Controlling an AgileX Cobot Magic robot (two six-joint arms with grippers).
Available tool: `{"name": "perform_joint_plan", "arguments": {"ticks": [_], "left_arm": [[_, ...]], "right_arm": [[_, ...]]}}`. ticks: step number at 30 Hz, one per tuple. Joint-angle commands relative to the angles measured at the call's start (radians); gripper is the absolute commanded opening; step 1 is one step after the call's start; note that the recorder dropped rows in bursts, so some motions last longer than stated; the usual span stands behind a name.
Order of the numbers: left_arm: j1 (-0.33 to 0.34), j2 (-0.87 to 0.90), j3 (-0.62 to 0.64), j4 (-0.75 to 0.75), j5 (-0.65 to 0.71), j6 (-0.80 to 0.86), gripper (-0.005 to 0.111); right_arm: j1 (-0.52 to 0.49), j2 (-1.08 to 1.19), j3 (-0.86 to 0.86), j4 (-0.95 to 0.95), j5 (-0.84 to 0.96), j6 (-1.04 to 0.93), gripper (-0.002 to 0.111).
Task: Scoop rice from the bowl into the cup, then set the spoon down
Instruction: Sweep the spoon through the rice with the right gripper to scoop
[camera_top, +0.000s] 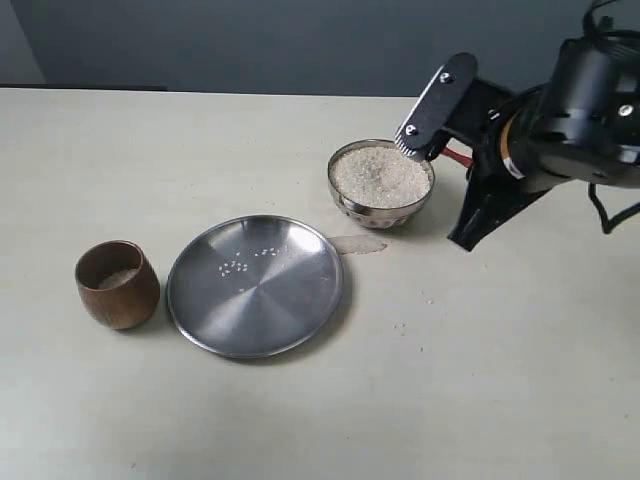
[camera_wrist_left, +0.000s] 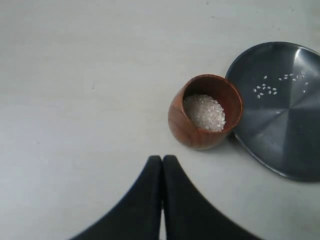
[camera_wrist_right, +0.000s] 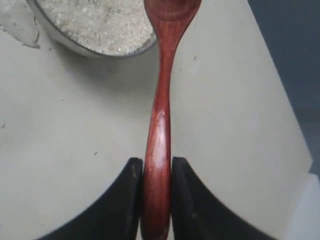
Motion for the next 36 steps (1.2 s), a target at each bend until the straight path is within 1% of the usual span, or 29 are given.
{"name": "perform_joint_plan", "arguments": {"ticks": [1, 7, 17, 29, 34, 36], "left_arm": [[-0.002, 0.001, 0.003, 0.003, -0.010, 0.001, 0.000], [-0.002, 0.001, 0.003, 0.003, -0.010, 0.001, 0.000], [-0.002, 0.001, 0.003, 0.003, -0.010, 0.001, 0.000], [-0.002, 0.001, 0.003, 0.003, -0.010, 0.001, 0.000], [-0.002, 0.001, 0.003, 0.003, -0.010, 0.001, 0.000], [-0.002, 0.001, 0.003, 0.003, -0.010, 0.001, 0.000]], "right_arm": [[0.048, 0.063, -0.061, -0.118, 0.064, -0.023, -0.001], [0.053, 0.167, -0.129, -0.171, 0.142, -0.033, -0.001], [0.053, 0.241, -0.139, -0.192, 0.144, -0.033, -0.001], [0.053, 0.299, -0.139, -0.195, 0.127, -0.033, -0.001], [0.053, 0.299, -0.139, -0.131, 0.064, -0.029, -0.001], [0.053, 0.299, -0.139, -0.127, 0.052, 0.001, -0.001]]}}
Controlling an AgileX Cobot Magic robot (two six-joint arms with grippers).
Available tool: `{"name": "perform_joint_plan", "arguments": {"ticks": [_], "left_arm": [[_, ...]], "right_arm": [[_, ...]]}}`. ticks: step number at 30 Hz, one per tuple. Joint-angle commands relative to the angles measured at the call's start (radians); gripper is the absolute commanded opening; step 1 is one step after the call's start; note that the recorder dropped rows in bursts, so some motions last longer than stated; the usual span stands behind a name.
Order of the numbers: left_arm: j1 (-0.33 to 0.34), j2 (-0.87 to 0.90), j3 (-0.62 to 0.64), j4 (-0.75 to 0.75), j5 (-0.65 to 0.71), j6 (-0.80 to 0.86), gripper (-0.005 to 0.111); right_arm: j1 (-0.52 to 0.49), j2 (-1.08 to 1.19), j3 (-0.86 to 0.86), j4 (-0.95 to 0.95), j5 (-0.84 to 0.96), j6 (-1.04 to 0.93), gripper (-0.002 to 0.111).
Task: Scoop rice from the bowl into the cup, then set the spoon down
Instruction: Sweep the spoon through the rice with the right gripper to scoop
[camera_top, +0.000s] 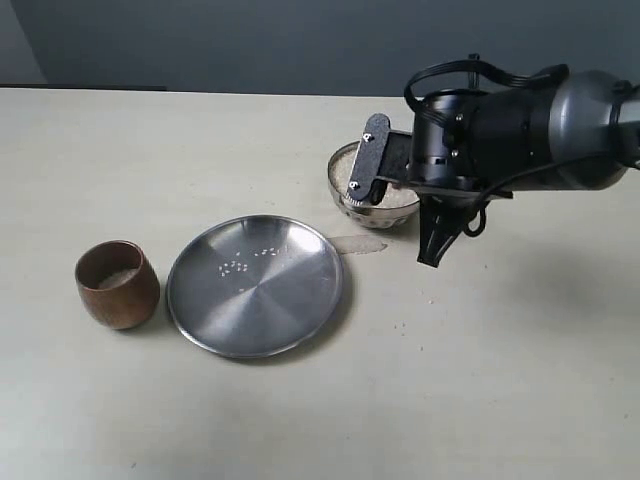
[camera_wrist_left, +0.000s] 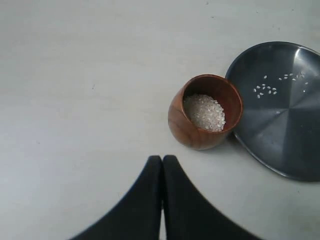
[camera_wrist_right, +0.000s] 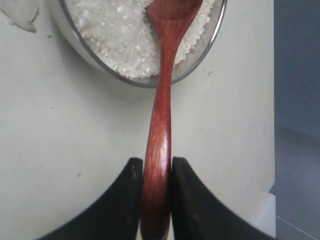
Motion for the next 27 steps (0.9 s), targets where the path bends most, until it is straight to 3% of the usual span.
{"name": "perform_joint_plan", "arguments": {"ticks": [1, 11, 27], "left_arm": [[-0.002, 0.001, 0.003, 0.003, -0.010, -0.001, 0.000], [-0.002, 0.001, 0.003, 0.003, -0.010, -0.001, 0.000], [-0.002, 0.001, 0.003, 0.003, -0.010, -0.001, 0.000]], "right_arm": [[0.001, 0.000, -0.004, 0.022, -0.034, 0.034, -0.001], [-0.001, 0.000, -0.004, 0.131, -0.068, 0.234, -0.001], [-0.001, -0.042, -0.004, 0.266, -0.135, 0.348, -0.001]]}}
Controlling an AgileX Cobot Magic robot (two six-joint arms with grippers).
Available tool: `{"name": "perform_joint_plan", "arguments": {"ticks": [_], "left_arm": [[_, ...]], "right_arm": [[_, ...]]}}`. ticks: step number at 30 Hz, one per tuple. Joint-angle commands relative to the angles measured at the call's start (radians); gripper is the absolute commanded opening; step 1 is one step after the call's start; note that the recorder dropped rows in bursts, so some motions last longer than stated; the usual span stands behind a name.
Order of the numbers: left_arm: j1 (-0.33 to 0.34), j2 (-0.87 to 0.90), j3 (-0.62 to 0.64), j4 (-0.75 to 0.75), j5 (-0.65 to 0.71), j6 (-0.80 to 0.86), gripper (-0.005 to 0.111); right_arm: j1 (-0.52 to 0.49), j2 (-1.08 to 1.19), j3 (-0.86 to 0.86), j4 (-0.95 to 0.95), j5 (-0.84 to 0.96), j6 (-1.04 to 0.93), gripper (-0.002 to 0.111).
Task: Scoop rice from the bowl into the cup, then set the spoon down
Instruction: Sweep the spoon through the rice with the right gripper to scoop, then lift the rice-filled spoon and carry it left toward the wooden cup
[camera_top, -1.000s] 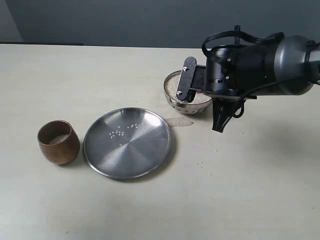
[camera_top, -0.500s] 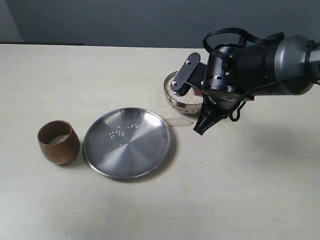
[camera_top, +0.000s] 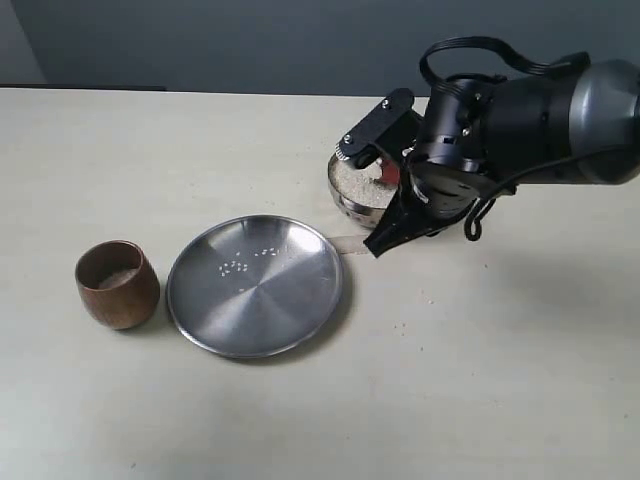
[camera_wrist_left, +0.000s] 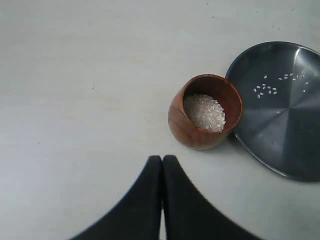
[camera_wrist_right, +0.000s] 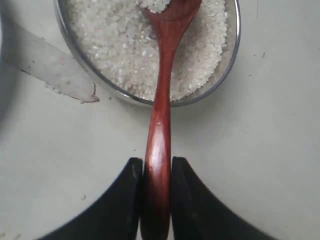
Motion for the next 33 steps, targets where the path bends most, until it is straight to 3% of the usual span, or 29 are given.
{"name": "perform_joint_plan", "arguments": {"ticks": [1, 24, 33], "left_arm": [[-0.002, 0.001, 0.003, 0.003, -0.010, -0.002, 0.000], [-0.002, 0.001, 0.003, 0.003, -0.010, -0.002, 0.000], [-0.002, 0.001, 0.003, 0.003, -0.010, -0.002, 0.000]], "right_arm": [[-0.001, -0.009, -0.004, 0.039, -0.025, 0.015, -0.001], [-0.001, -0.097, 0.007, 0.162, 0.005, 0.054, -0.001], [-0.084, -0.157, 0.151, 0.251, -0.157, 0.085, -0.001]]}}
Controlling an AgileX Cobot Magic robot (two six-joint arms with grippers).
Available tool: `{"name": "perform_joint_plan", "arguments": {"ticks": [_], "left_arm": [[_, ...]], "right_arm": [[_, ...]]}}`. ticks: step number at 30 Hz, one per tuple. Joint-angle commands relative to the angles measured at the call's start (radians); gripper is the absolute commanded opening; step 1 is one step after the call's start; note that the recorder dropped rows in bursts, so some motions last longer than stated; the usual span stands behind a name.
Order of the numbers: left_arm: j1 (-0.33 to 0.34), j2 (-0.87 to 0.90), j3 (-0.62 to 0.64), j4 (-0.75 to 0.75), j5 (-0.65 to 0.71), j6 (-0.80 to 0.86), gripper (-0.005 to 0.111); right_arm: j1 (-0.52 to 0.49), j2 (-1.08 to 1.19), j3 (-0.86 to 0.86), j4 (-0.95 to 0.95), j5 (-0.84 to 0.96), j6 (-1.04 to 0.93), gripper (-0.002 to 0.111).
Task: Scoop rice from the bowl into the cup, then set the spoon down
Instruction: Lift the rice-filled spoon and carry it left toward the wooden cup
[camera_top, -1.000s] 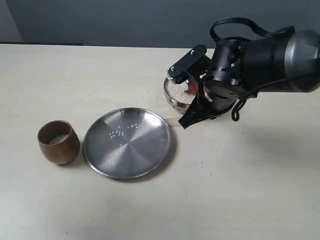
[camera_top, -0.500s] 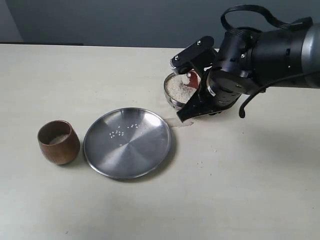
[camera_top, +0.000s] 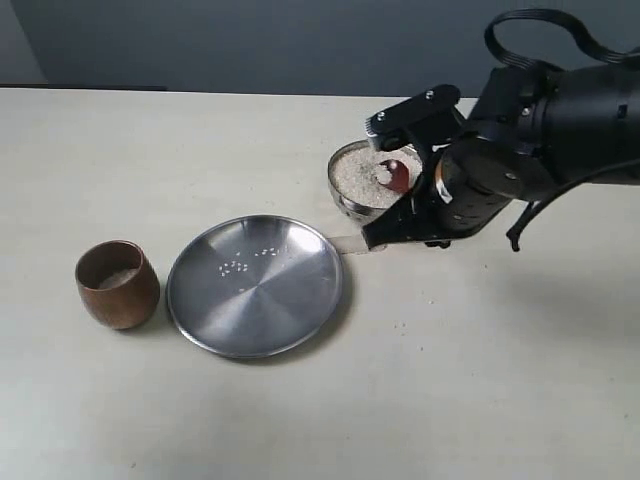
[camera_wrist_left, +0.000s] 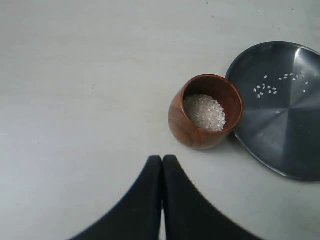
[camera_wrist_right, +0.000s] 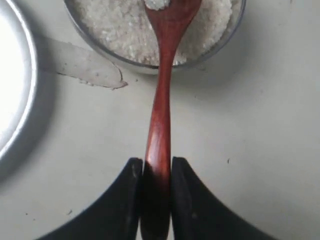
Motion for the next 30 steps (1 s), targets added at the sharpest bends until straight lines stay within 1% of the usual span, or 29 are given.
{"name": "perform_joint_plan", "arguments": {"ticks": [1, 5, 16, 23, 26, 30], "left_arm": [[-0.002, 0.001, 0.003, 0.003, -0.010, -0.002, 0.000], [-0.002, 0.001, 0.003, 0.003, -0.010, -0.002, 0.000], [-0.002, 0.001, 0.003, 0.003, -0.010, -0.002, 0.000], [-0.002, 0.001, 0.003, 0.003, -0.010, -0.002, 0.000], [-0.002, 0.001, 0.003, 0.003, -0.010, -0.002, 0.000], [-0.002, 0.001, 0.003, 0.003, -0.010, -0.002, 0.000]], "right_arm": [[-0.045, -0.053, 0.076, 0.028, -0.099, 0.007, -0.001], [-0.052, -0.076, 0.101, 0.025, -0.132, 0.007, -0.001], [-0.052, -0.132, 0.100, 0.046, -0.175, -0.001, -0.001], [-0.052, -0.157, 0.100, 0.148, -0.177, -0.110, -0.001], [-0.050, -0.157, 0.100, 0.210, -0.173, -0.186, -0.001], [-0.002, -0.157, 0.098, 0.246, -0.164, -0.288, -0.001]]}}
